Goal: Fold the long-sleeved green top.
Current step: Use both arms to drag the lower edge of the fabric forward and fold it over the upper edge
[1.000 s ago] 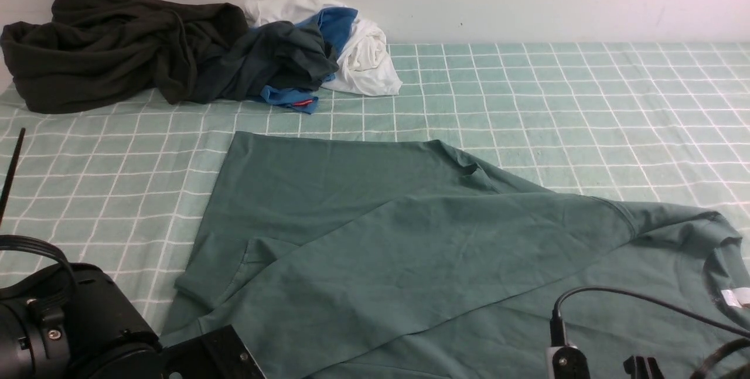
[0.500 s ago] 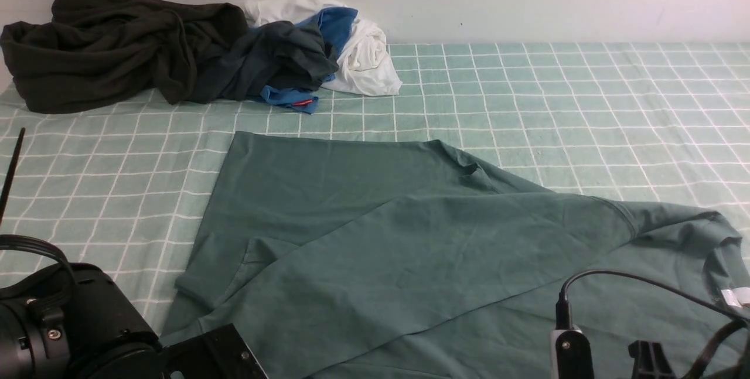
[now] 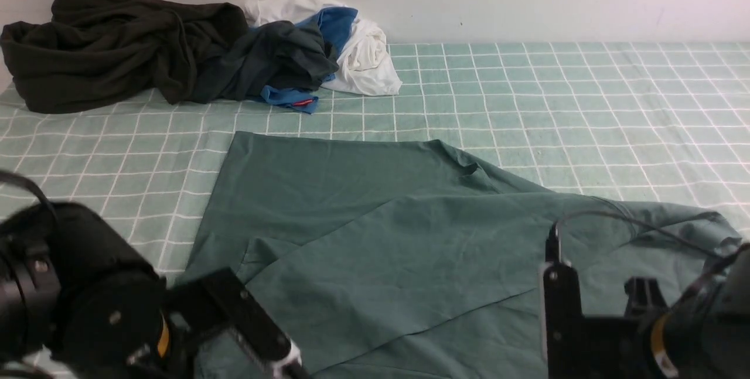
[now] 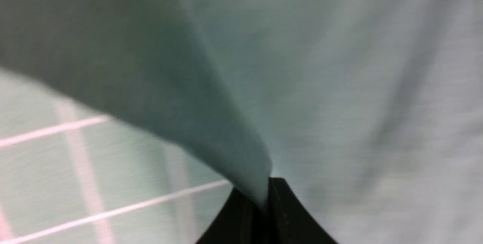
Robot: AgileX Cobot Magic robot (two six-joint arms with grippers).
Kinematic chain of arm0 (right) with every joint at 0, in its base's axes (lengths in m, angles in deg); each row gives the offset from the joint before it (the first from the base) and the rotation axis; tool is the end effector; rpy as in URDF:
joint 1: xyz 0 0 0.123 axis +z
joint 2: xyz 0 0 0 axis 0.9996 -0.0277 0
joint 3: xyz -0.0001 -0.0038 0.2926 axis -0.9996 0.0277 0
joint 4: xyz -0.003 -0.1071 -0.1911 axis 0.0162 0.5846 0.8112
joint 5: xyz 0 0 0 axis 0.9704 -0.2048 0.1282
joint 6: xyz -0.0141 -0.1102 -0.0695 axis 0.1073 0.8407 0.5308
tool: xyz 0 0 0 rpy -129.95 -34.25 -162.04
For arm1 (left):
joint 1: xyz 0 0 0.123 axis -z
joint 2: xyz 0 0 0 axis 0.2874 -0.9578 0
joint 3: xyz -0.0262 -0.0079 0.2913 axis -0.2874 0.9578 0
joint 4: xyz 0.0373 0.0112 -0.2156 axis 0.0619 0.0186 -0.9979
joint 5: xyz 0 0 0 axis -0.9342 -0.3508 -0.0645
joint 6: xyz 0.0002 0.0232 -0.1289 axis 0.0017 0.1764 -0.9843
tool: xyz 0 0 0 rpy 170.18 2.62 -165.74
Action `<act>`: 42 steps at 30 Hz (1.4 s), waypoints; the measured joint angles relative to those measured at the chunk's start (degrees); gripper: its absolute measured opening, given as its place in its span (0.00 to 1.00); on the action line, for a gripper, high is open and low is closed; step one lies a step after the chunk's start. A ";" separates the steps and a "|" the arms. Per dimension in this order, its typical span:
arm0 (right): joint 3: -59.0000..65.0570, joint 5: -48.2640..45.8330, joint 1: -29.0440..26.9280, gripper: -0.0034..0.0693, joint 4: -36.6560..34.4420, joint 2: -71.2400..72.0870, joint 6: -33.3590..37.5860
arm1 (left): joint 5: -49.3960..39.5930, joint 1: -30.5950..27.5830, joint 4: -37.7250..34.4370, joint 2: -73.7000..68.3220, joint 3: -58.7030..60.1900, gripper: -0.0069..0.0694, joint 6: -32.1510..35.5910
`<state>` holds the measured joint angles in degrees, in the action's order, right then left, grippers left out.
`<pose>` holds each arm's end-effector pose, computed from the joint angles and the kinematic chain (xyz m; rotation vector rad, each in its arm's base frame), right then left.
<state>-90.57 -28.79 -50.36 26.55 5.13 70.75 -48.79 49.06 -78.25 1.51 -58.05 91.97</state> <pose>0.1662 0.0990 0.1995 -1.8471 2.3221 -0.2842 0.1618 -0.0844 0.2082 1.1497 2.8054 0.1524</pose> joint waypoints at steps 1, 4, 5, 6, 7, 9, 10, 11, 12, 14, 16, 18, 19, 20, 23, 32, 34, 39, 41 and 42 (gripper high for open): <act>-2.39 -0.39 -1.55 0.06 -0.06 -0.27 0.42 | -0.43 -1.57 0.00 -0.22 -2.37 0.10 0.80; -8.79 -1.12 -6.43 0.06 -1.17 -1.90 2.12 | -1.83 -6.70 0.00 -2.18 -9.49 0.10 4.15; -10.84 -1.35 -8.02 0.06 -1.87 -2.67 2.85 | -2.10 -8.49 0.00 -3.54 -12.51 0.10 5.13; -13.48 -1.65 -9.95 0.06 -2.84 -3.85 3.92 | -2.51 -10.12 0.00 -5.24 -15.73 0.10 6.29; -17.27 -2.07 -12.52 0.06 -4.22 -5.55 5.38 | -3.11 -11.84 0.00 -7.73 -19.72 0.10 7.67; -22.25 -2.67 -15.49 0.06 -6.81 -8.93 8.00 | -3.88 -14.12 0.00 -12.08 -26.05 0.10 8.71; -23.35 -2.75 -15.80 0.06 -7.06 -9.30 8.25 | -4.00 -14.29 0.04 -13.12 -27.48 0.10 8.77; -27.20 -3.49 -18.01 0.06 -8.88 -12.09 9.79 | -4.50 -15.33 0.11 -16.88 -32.48 0.10 9.25; -29.90 -4.11 -19.18 0.06 -10.31 -14.62 10.95 | -4.70 -16.01 0.23 -20.16 -36.68 0.10 9.70; -35.06 -5.16 -21.09 0.06 -12.16 -18.97 12.07 | -4.93 -16.82 0.36 -25.35 -43.23 0.10 10.83; -39.67 -5.64 -22.45 0.06 -12.97 -22.79 12.26 | -5.46 -17.28 0.48 -29.57 -48.38 0.10 11.58; -43.25 -5.77 -23.28 0.06 -13.41 -26.71 12.26 | -5.95 -17.68 0.52 -33.31 -52.81 0.10 11.88; -44.98 -5.77 -23.53 0.06 -13.51 -28.50 12.26 | -5.95 -17.87 0.54 -35.22 -55.00 0.10 12.00; -46.60 -5.77 -23.82 0.06 -13.89 -30.17 12.26 | -5.95 -17.97 0.59 -37.09 -56.95 0.10 11.99; -50.14 -5.71 -23.99 0.06 -13.89 -34.02 12.26 | -5.84 -18.29 0.73 -41.75 -61.17 0.10 12.13; -53.52 1.75 -24.54 0.10 -12.40 -42.04 9.83 | -0.24 -19.59 2.68 -49.77 -64.89 0.12 12.07; -53.63 3.88 -24.80 0.12 -12.01 -43.05 7.44 | 1.05 -20.01 2.68 -50.42 -64.94 0.13 12.07; -53.72 7.97 -26.10 0.21 -11.76 -45.21 0.22 | 3.14 -20.99 2.68 -52.01 -65.18 0.21 11.41; -53.72 8.73 -26.30 0.26 -11.62 -45.42 -2.52 | 3.34 -21.31 2.68 -52.48 -65.18 0.27 11.02; -53.77 9.10 -26.30 0.30 -11.47 -45.42 -4.09 | 3.61 -21.55 2.68 -52.69 -65.18 0.31 10.81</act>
<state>-144.34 -19.69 -76.67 15.08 -40.30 66.66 -45.19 27.51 -75.57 -51.18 -123.23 102.79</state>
